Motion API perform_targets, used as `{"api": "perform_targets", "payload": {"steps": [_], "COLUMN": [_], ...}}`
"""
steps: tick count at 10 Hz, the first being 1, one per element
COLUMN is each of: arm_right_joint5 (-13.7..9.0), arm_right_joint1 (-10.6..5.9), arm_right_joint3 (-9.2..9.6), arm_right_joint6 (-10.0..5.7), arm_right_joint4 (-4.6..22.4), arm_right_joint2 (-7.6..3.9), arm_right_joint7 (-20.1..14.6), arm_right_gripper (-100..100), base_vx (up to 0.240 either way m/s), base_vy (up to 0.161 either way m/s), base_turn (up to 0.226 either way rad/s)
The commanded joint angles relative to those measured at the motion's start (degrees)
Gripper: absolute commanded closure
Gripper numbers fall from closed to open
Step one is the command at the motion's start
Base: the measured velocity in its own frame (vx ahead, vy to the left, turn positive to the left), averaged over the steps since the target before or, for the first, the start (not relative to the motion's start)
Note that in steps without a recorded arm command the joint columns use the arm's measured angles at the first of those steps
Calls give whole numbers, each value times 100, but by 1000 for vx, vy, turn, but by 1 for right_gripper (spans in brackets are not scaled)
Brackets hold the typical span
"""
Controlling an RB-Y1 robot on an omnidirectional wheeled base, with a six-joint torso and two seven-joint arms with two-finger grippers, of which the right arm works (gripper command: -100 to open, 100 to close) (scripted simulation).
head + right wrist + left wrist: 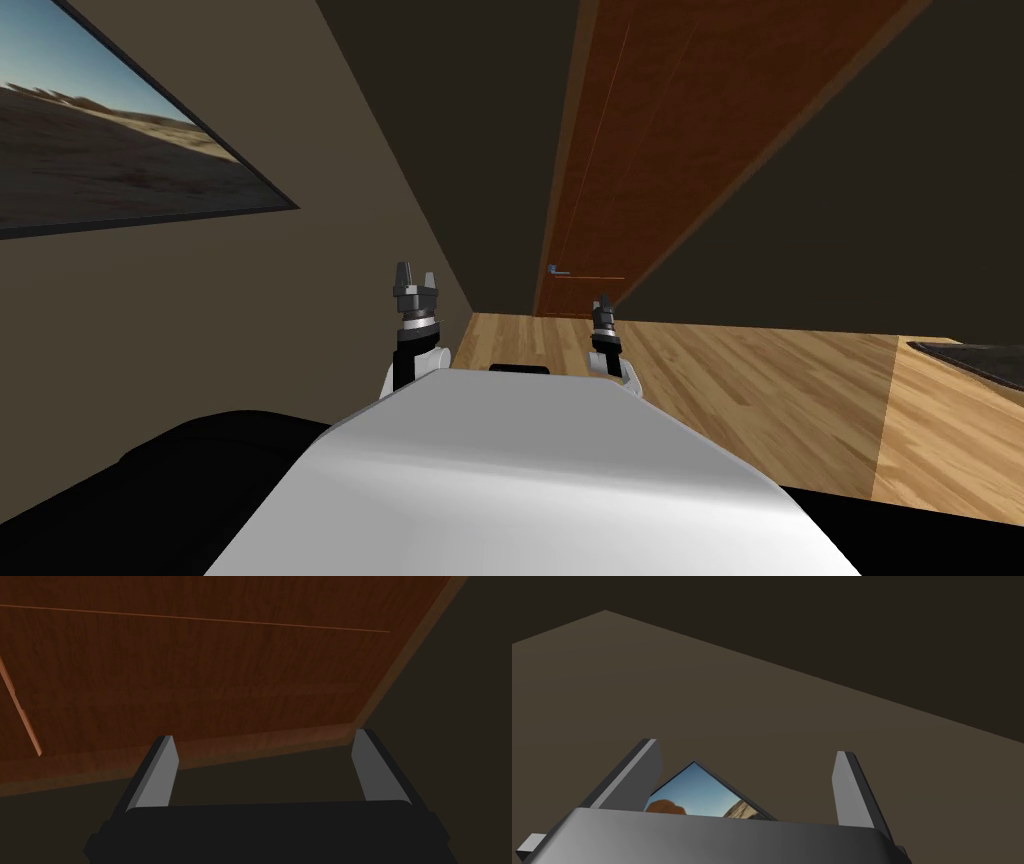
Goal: Pull the door open
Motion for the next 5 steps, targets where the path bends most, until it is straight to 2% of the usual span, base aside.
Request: {"api": "perform_targets", "payload": {"steps": [1, 2, 4, 5], "arm_right_joint5": [22, 22, 52, 52], "arm_right_joint1": [-146, -146, -340, -340], "arm_right_joint3": [-115, -115, -256, -256], "arm_right_joint6": [-31, -31, -108, -108], "arm_right_joint4": [286, 357, 755, 823], "arm_right_joint2": [-28, -28, -45, -45], "arm_right_joint7": [-42, -42, -75, -75], "arm_right_gripper": [-100, -100, -100, -100], "base_vx": [92, 62, 70, 61], "base_vy": [-44, -23, -15, -26], "base_turn": [128, 51, 114, 64]}}
